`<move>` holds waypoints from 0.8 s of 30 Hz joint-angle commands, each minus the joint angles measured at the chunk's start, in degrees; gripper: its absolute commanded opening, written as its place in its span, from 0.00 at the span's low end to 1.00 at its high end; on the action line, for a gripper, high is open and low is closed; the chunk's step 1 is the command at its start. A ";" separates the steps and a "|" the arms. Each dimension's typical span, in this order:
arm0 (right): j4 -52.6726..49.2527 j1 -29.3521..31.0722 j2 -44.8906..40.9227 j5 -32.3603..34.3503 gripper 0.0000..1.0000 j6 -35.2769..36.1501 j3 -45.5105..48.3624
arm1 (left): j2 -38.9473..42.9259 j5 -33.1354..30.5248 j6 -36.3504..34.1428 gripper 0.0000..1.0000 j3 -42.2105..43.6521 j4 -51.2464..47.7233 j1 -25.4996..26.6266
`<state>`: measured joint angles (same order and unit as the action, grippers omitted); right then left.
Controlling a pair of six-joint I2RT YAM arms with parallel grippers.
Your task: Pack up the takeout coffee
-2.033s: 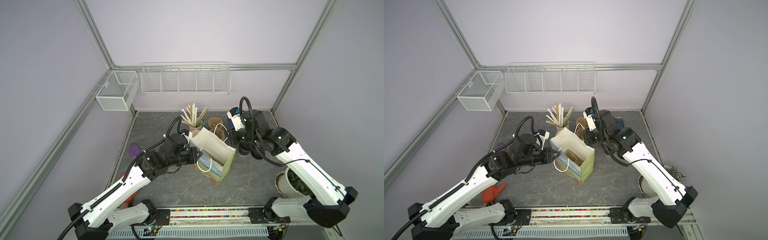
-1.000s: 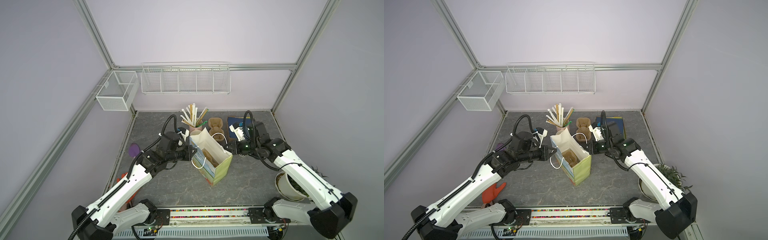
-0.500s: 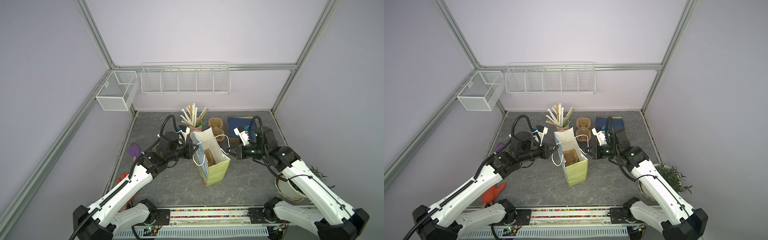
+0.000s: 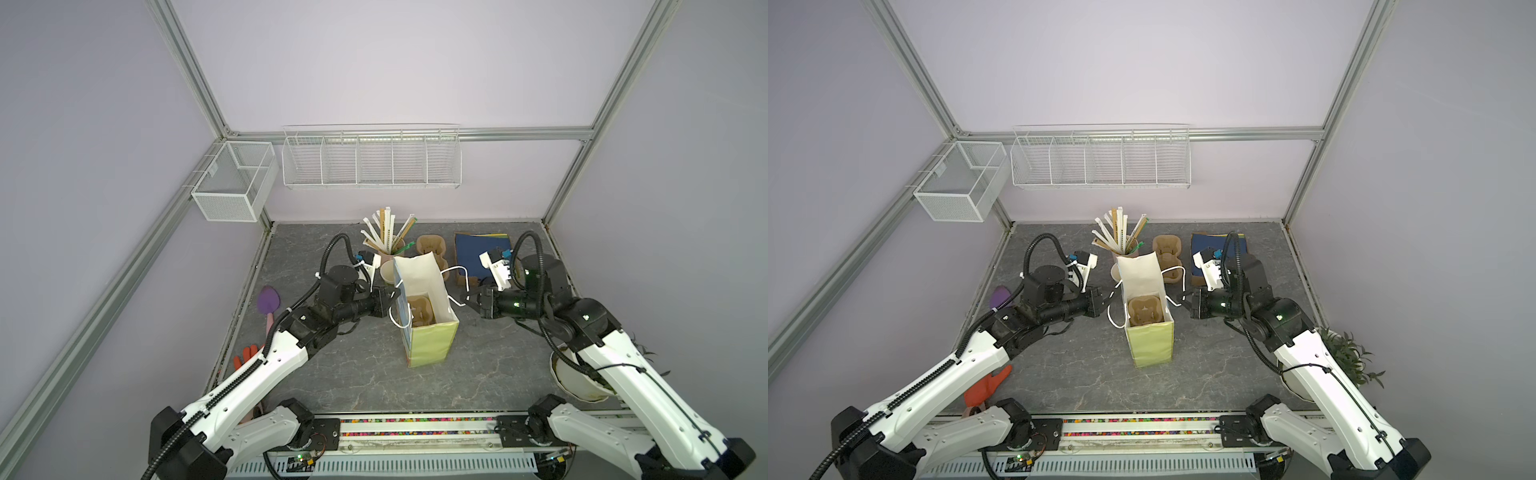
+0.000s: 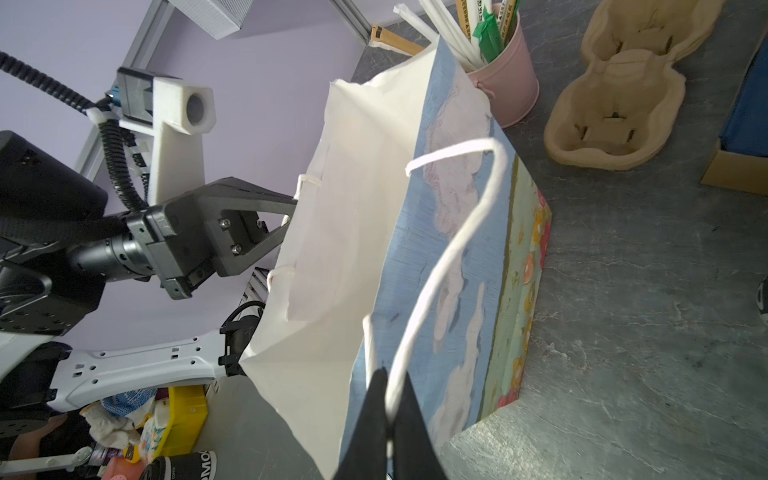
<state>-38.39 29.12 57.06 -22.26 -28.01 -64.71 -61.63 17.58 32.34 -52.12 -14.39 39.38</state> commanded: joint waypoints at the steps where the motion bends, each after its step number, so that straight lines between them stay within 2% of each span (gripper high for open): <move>1: -2.64 -0.63 0.86 1.72 0.07 1.41 -3.58 | -1.47 2.72 2.69 0.00 -0.30 4.41 -0.18; 10: -5.26 -2.04 0.85 3.98 0.07 2.08 -10.38 | -3.23 4.78 5.37 0.00 -2.30 7.60 -0.18; 22: -2.75 -4.06 0.63 1.67 0.07 0.95 -4.54 | -3.22 3.20 7.02 0.00 -0.95 8.55 -0.08; 24: -2.82 -4.39 0.51 1.50 0.07 0.60 -3.66 | -3.64 3.95 7.12 0.02 -1.28 8.48 -0.09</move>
<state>-42.04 25.28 58.24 -19.55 -27.07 -69.67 -64.75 21.26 38.87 -52.29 -7.46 39.38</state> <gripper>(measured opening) 0.071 0.050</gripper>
